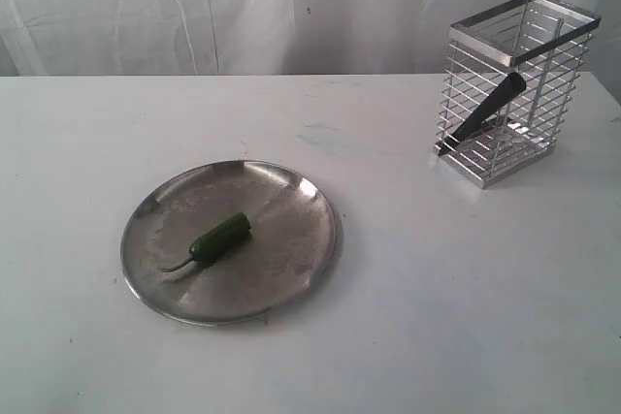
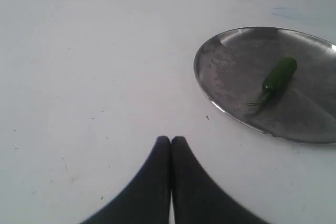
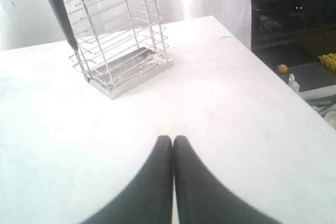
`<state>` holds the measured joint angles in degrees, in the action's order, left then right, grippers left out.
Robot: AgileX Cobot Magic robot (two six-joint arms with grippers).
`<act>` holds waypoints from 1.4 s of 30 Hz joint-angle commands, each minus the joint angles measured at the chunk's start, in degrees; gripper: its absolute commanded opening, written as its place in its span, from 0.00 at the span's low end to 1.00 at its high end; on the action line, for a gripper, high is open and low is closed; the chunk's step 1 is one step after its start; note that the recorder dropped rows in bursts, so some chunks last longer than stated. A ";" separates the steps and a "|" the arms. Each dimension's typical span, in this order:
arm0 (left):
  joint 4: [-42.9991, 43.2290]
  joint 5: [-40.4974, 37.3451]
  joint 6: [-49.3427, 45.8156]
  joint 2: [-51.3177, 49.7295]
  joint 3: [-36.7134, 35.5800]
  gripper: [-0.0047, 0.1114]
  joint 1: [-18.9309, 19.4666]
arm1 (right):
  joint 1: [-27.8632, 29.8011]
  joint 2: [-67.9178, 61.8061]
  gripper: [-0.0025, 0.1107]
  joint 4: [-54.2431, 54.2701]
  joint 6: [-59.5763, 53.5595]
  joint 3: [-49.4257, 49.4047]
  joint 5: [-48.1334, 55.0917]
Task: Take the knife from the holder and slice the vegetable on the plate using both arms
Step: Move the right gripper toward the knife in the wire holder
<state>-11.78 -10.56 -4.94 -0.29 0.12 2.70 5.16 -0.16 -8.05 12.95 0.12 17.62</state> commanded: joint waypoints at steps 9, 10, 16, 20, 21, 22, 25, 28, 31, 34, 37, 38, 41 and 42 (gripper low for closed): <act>-0.45 0.31 -0.10 0.29 -0.12 0.04 -4.81 | -0.13 0.16 0.02 19.89 29.98 -0.12 -56.38; -0.45 0.31 -0.10 0.29 -0.12 0.04 -4.96 | -0.13 0.16 0.02 19.89 30.81 0.46 -63.15; -0.45 0.31 -0.10 0.29 -0.12 0.04 -5.69 | -0.13 -0.32 0.02 10.25 30.39 18.83 -70.78; -0.45 0.31 -0.10 0.29 -0.12 0.04 -5.69 | -0.13 -6.18 0.02 -17.52 18.40 34.10 -54.08; -0.45 0.31 -0.10 0.29 -0.12 0.04 -5.69 | -0.13 -8.67 0.02 -25.97 15.35 36.89 -48.06; -0.45 0.31 -0.10 0.29 -0.12 0.04 -5.69 | -0.13 -11.65 0.02 -33.47 13.96 38.88 -41.99; -0.45 0.31 -0.10 0.29 -0.12 0.04 -5.69 | -0.13 -22.00 0.02 -41.96 13.96 40.74 -21.42; -0.45 0.31 -0.10 0.29 -0.12 0.04 -5.69 | -0.13 -33.64 0.02 -41.47 14.11 40.50 0.69; -0.45 0.31 -0.10 0.29 -0.12 0.04 -5.69 | -0.13 -44.93 0.02 -33.00 17.51 40.83 15.63; -0.45 0.31 -0.10 0.29 -0.12 0.04 -5.69 | -0.13 -56.37 0.02 -11.74 1.95 42.74 24.73; -0.45 0.31 -0.10 0.29 -0.12 0.04 -6.03 | -0.13 -66.77 0.02 15.24 -25.13 46.25 30.09; -0.45 0.31 -0.10 0.29 -0.12 0.04 -6.25 | -0.13 -69.28 0.02 23.04 -31.59 48.00 31.45; -0.45 0.31 -0.10 0.29 -0.12 0.04 -6.25 | -0.13 -73.67 0.02 33.84 -39.54 53.57 35.49; -0.45 0.31 -0.10 0.29 -0.12 0.04 -6.25 | -0.26 -74.25 0.02 34.16 -39.64 55.51 35.27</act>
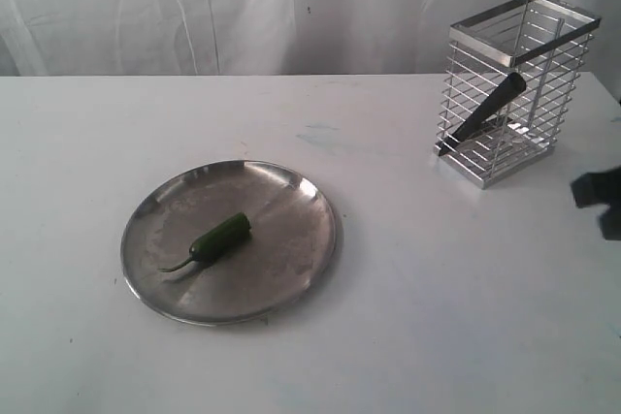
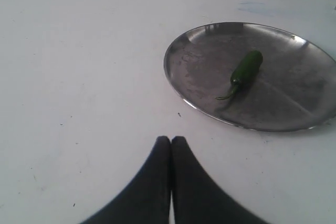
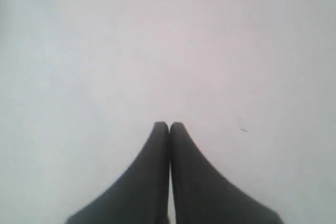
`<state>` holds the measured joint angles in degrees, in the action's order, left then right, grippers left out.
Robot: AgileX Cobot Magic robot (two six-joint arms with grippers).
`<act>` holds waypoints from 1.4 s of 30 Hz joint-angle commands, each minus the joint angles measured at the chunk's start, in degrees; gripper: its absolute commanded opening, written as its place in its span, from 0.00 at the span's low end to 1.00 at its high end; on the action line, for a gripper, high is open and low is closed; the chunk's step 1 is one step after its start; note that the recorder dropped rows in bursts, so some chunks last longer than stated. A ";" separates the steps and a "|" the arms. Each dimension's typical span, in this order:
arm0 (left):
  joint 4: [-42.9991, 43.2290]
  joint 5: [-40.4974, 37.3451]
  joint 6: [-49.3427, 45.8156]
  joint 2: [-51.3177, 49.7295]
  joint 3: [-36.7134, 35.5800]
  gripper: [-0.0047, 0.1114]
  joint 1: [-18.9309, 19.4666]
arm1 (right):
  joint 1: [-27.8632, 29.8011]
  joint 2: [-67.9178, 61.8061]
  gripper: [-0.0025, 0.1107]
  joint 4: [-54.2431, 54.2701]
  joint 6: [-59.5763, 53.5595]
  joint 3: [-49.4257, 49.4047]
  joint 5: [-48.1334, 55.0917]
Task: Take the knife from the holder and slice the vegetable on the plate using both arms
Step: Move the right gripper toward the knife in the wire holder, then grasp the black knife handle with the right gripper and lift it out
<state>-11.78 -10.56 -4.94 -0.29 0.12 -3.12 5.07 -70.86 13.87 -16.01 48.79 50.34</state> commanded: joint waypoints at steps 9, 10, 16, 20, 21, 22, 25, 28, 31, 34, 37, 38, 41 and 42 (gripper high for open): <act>-0.45 0.31 -0.10 0.29 -0.12 0.04 -0.42 | -9.77 -12.60 0.02 6.83 -10.68 25.17 2.41; -0.45 0.31 -0.10 0.29 -0.12 0.04 -0.42 | -11.01 -14.48 0.02 4.29 -10.68 26.85 2.41; -0.45 0.31 -0.10 0.29 -0.12 0.04 -0.42 | -12.43 -19.54 0.05 0.59 -10.68 31.40 1.91; -0.45 0.31 -0.10 0.29 -0.12 0.04 -0.42 | -12.43 -19.42 0.23 0.46 -10.81 31.87 -0.25; -0.45 0.31 -0.10 0.29 -0.12 0.04 -0.42 | -12.43 -19.42 0.28 0.21 -10.81 31.87 -1.27; -0.45 0.31 -0.10 0.29 -0.12 0.04 -0.42 | -12.43 -19.42 0.33 -0.15 -10.81 31.87 -1.91; -0.45 0.31 -0.10 0.29 -0.12 0.04 -0.42 | -12.43 -19.68 0.48 -4.12 -8.54 31.87 -2.45; -0.45 0.31 -0.10 0.29 -0.12 0.04 -0.42 | -12.43 -21.11 0.50 -13.87 1.08 31.87 -3.87; -0.45 0.31 -0.10 0.29 -0.12 0.04 -0.42 | -12.43 -22.55 0.50 -17.50 8.64 31.87 -4.49; -0.45 0.31 -0.10 0.29 -0.12 0.04 -0.42 | -12.43 -23.74 0.50 -17.50 8.64 31.87 -5.86; -0.45 0.31 -0.10 0.29 -0.12 0.04 -0.42 | -12.43 -24.94 0.50 -17.38 8.64 31.87 -6.87; -0.45 0.31 -0.10 0.29 -0.12 0.04 -0.42 | -12.43 -25.40 0.50 -17.27 8.64 31.87 -7.01; -0.45 0.31 -0.10 0.29 -0.12 0.04 -0.42 | -12.43 -26.51 0.50 -15.83 8.64 31.87 -8.27; -0.45 0.31 -0.10 0.29 -0.12 0.04 -0.42 | -12.43 -26.75 0.50 -15.26 8.64 31.87 -8.26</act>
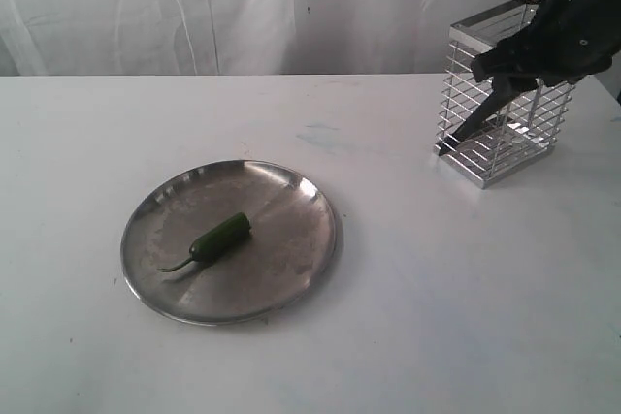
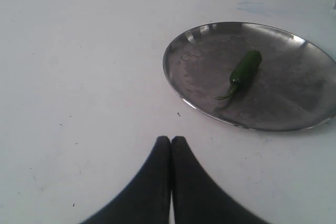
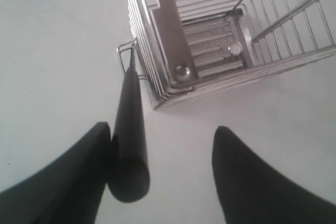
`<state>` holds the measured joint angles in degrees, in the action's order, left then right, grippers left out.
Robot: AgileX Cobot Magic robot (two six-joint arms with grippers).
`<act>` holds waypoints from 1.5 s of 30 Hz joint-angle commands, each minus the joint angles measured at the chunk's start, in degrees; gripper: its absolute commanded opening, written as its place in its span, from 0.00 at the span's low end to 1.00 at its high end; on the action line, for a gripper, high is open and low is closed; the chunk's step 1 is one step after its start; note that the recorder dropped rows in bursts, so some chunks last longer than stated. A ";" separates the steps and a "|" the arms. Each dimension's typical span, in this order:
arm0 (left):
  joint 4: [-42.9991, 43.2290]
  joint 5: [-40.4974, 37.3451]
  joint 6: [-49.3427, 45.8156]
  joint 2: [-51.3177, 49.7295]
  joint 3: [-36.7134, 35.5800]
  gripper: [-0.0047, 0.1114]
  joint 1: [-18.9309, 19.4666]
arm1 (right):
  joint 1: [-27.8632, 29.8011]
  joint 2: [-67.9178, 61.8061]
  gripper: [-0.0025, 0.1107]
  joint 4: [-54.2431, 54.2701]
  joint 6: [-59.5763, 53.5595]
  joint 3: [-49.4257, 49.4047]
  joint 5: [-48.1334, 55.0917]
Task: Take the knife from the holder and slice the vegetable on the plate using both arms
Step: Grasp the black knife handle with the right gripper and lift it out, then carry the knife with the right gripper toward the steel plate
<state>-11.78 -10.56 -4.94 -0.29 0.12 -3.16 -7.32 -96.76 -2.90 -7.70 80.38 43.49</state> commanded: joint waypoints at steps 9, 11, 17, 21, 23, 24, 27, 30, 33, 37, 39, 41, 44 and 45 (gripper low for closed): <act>-0.45 0.31 -0.10 0.29 -0.12 0.04 -0.39 | -0.05 -2.67 0.32 1.96 0.23 0.28 -2.73; -0.45 0.31 -0.10 0.29 -0.12 0.04 -0.39 | -0.05 -2.67 0.22 1.96 0.23 0.28 -2.73; -0.45 0.31 -0.10 0.29 -0.12 0.04 -0.39 | -0.05 -2.17 0.12 2.01 0.23 0.28 -1.69; -0.45 0.31 -0.10 0.29 -0.12 0.04 -0.39 | -0.05 0.82 0.10 2.27 0.23 0.28 -1.45; -0.45 0.31 -0.10 0.29 -0.12 0.04 -0.39 | -0.05 2.71 0.10 2.27 0.23 0.28 -1.45; -0.45 0.31 -0.10 0.29 -0.12 0.04 -0.39 | -0.05 3.41 0.10 2.27 0.23 0.28 -1.30; -0.45 0.31 -0.10 0.29 -0.12 0.04 -0.39 | -0.05 5.54 0.10 2.27 0.34 0.28 -0.34; -0.45 0.31 -0.10 0.29 -0.12 0.04 -0.39 | -0.05 8.35 0.09 2.90 0.34 0.28 1.56; -0.45 0.31 -0.10 0.29 -0.12 0.04 -0.39 | -0.05 11.54 0.05 3.20 0.34 0.28 3.75; -0.45 0.31 -0.10 0.29 -0.12 0.04 -0.39 | -0.05 16.23 0.02 3.68 0.34 0.28 4.75; -0.45 0.31 -0.10 0.29 -0.12 0.04 -0.39 | -0.05 18.60 0.02 5.24 0.34 0.28 5.38; -0.45 0.31 -0.10 0.29 -0.12 0.04 -0.39 | -0.05 20.64 0.02 7.70 0.34 0.28 6.27; -0.45 0.31 -0.10 0.29 -0.12 0.04 -0.39 | -0.05 23.78 0.02 13.04 -1.22 -0.62 5.96; -0.45 0.31 -0.10 0.29 -0.12 0.04 -0.39 | -0.05 24.83 0.02 15.63 -2.87 -1.40 5.32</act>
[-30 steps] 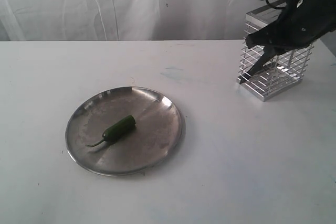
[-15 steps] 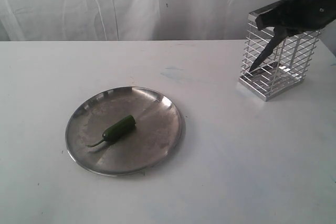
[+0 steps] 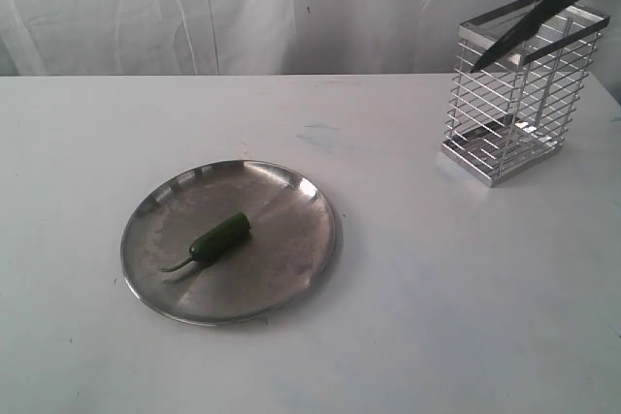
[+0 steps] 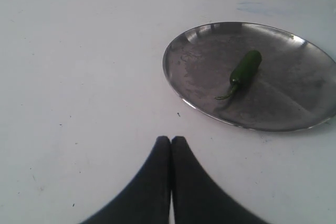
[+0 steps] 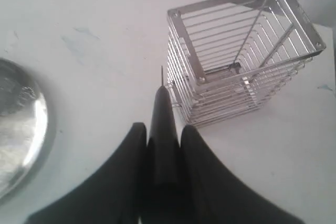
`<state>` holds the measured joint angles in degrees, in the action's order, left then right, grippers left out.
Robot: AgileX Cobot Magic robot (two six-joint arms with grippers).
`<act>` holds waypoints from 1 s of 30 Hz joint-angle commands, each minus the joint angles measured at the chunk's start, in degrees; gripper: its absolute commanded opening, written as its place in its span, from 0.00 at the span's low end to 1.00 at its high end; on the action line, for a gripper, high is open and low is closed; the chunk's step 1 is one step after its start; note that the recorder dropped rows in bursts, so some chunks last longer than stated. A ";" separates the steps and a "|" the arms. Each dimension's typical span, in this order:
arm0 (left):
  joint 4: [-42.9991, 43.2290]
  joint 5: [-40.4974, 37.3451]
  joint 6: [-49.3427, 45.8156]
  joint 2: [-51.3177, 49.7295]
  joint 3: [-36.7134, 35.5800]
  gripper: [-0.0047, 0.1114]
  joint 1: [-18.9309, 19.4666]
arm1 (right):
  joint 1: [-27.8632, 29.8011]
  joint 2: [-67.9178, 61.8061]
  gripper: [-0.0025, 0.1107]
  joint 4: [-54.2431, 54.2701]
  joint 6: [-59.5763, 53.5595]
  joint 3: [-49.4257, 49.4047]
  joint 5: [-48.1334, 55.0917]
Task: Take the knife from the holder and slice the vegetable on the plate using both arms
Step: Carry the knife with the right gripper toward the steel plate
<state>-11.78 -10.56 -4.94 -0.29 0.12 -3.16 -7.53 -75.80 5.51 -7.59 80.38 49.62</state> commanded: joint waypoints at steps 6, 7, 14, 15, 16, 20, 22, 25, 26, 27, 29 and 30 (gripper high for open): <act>-0.45 0.31 -0.10 0.29 -0.12 0.04 -0.39 | 0.16 9.10 0.02 23.22 -9.56 -11.85 -11.12; -0.45 0.31 -0.10 0.29 -0.12 0.04 -0.39 | 0.16 9.73 0.02 26.94 -10.94 -14.39 -13.67; -0.45 0.31 -0.10 0.29 -0.12 0.04 -0.39 | 0.16 9.90 0.02 64.34 -33.51 -28.30 -23.14; -0.45 0.31 -0.10 0.29 -0.12 0.04 -0.39 | 0.16 9.60 0.02 68.85 -36.76 -29.35 -23.14; -0.45 0.31 -0.10 0.29 -0.12 0.04 -0.39 | 0.16 9.20 0.02 72.75 -39.65 -30.54 -23.14; -0.45 0.31 -0.10 0.29 -0.12 0.04 -0.39 | 0.16 6.88 0.02 85.43 -45.95 -34.06 -22.13; -0.45 0.31 -0.10 0.29 -0.12 0.04 -0.39 | 0.16 5.67 0.02 91.79 -49.19 -35.41 -19.16; -0.45 0.31 -0.10 0.29 -0.12 0.04 -0.39 | 0.16 3.79 0.02 94.43 -56.39 -36.26 -15.04; -0.45 0.31 -0.10 0.29 -0.12 0.04 -0.39 | 0.16 3.38 0.02 94.43 -56.48 -36.46 -14.51; -0.45 0.31 -0.10 0.29 -0.12 0.04 -0.39 | 0.16 2.91 0.02 94.43 -56.48 -36.56 -14.26; -0.45 0.31 -0.10 0.29 -0.12 0.04 -0.39 | 0.16 2.19 0.02 94.43 -56.48 -36.92 -13.58; -0.45 0.31 -0.10 0.29 -0.12 0.04 -0.39 | 0.16 1.85 0.02 94.43 -56.48 -37.05 -13.31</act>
<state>-11.78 -10.56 -4.94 -0.29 0.12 -3.16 -7.53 -73.28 98.59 -62.51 43.86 34.87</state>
